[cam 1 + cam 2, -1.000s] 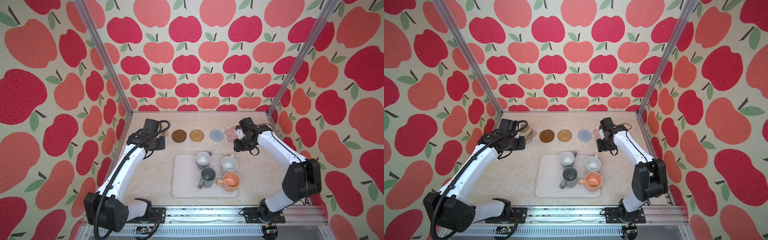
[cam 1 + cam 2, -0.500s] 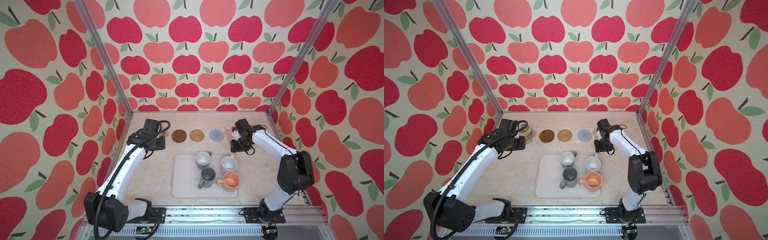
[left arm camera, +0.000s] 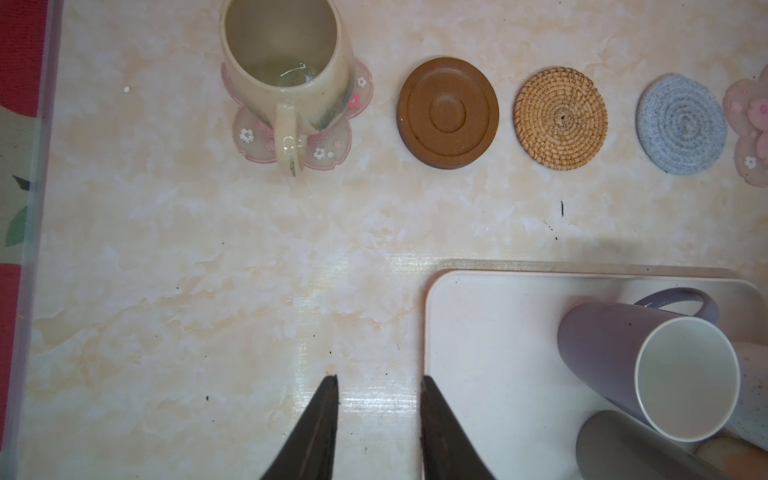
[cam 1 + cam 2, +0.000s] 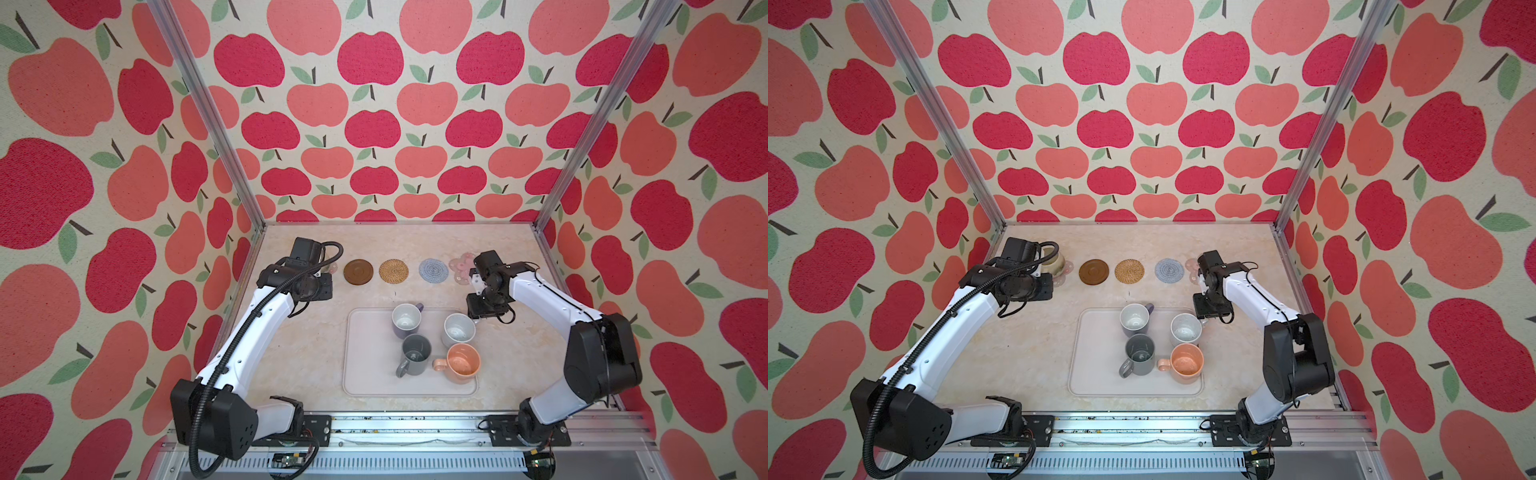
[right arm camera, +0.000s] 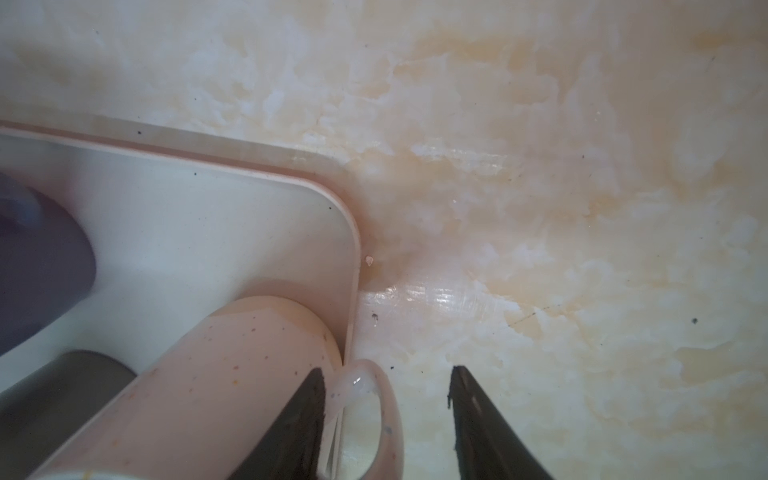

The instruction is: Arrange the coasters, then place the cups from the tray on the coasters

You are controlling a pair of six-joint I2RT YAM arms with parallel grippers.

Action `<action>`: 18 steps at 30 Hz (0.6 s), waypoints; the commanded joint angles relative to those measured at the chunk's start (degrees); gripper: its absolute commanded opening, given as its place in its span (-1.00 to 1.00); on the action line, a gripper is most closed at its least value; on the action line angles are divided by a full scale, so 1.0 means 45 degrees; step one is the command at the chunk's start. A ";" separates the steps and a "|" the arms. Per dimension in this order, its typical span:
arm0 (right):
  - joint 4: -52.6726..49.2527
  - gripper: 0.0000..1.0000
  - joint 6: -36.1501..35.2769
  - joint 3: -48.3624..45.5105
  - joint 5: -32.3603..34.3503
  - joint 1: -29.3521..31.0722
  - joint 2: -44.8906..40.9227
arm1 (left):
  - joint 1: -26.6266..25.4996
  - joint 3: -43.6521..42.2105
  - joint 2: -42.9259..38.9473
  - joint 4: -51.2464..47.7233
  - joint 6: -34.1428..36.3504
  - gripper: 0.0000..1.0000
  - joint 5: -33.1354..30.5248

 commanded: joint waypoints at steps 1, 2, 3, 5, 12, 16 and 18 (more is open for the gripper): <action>-0.0813 0.02 0.0236 -0.0601 0.0151 0.0081 -0.0734 | -0.0110 0.0163 0.0187 -0.0062 -0.0097 -0.29 -0.0116; -0.0853 0.02 0.0320 -0.0714 0.0136 0.0081 -0.0925 | -0.0134 0.0186 0.0192 -0.0048 -0.0080 -0.29 -0.0116; -0.0896 0.02 0.0396 -0.0830 0.0115 0.0076 -0.1067 | -0.0147 0.0221 0.0217 -0.0044 -0.0065 -0.29 -0.0097; -0.1016 0.02 0.0560 -0.1079 0.0045 0.0096 -0.1433 | -0.0181 0.0302 0.0275 -0.0057 -0.0039 -0.29 -0.0096; -0.1274 0.02 0.1143 -0.1694 0.0128 0.0158 -0.2673 | -0.0250 0.0440 0.0343 -0.0079 0.0152 -0.29 -0.0108; -0.1657 0.02 0.1596 -0.1856 0.0117 0.0217 -0.3691 | -0.0269 0.0554 0.0284 -0.0159 0.0346 -0.29 -0.0172; -0.1786 0.02 0.1909 -0.2071 0.0127 0.0255 -0.4183 | -0.0270 0.0595 0.0305 -0.0158 0.0447 -0.29 -0.0194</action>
